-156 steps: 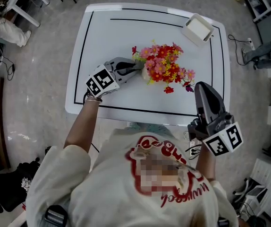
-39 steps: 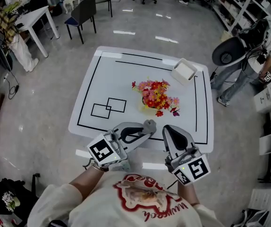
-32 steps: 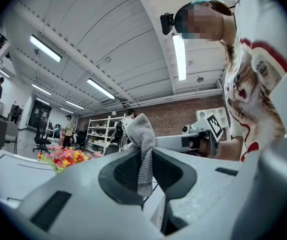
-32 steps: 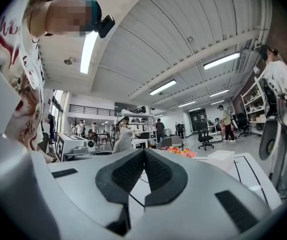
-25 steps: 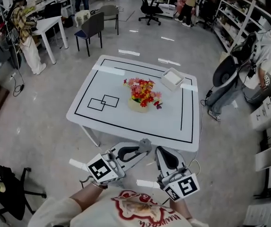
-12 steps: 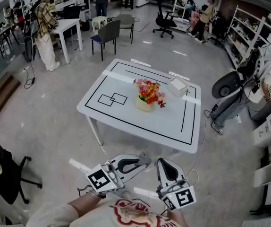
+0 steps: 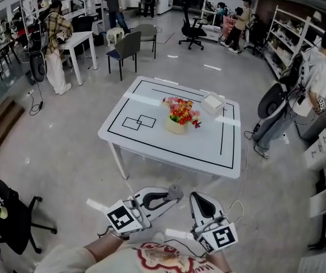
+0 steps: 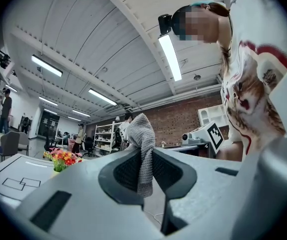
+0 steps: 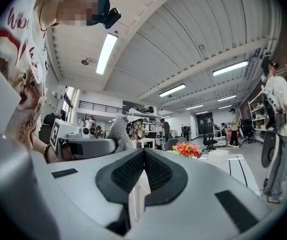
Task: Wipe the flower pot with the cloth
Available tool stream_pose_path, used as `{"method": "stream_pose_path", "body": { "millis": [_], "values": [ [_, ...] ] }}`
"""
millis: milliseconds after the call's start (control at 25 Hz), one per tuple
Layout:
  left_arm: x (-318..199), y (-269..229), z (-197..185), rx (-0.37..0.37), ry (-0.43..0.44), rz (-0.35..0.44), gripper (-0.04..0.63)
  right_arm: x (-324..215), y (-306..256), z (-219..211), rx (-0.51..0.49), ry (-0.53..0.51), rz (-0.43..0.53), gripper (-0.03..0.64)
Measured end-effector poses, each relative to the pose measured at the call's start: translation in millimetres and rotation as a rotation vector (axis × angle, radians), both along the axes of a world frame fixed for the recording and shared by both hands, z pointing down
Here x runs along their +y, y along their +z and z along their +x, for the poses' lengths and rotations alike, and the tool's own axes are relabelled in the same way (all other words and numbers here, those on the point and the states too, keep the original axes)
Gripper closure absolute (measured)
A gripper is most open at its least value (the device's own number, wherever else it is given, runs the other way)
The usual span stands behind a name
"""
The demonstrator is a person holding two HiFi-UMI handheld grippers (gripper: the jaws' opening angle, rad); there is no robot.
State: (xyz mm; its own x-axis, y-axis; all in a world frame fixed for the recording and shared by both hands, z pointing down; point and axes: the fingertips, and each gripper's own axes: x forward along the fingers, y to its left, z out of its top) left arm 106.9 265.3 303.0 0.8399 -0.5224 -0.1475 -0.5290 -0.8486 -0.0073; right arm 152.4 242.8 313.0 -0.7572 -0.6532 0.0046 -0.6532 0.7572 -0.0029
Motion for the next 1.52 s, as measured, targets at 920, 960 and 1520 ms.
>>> {"method": "stream_pose_path", "body": {
  "millis": [920,960,1520],
  "values": [
    [147.0,17.4,-79.4,0.013,0.057,-0.047,0.549,161.2,-0.5,-69.5,-0.075,0.169,0.008,0.618],
    [149.8,18.8,-79.9,0.010,0.053,-0.052,0.549,164.1,-0.3,-69.1,-0.068,0.170,0.007,0.618],
    [152.0,-6.7,-76.1,0.107,-0.012,-0.056,0.549,171.8,-19.3,-71.9,-0.037,0.112,0.044,0.618]
  ]
}}
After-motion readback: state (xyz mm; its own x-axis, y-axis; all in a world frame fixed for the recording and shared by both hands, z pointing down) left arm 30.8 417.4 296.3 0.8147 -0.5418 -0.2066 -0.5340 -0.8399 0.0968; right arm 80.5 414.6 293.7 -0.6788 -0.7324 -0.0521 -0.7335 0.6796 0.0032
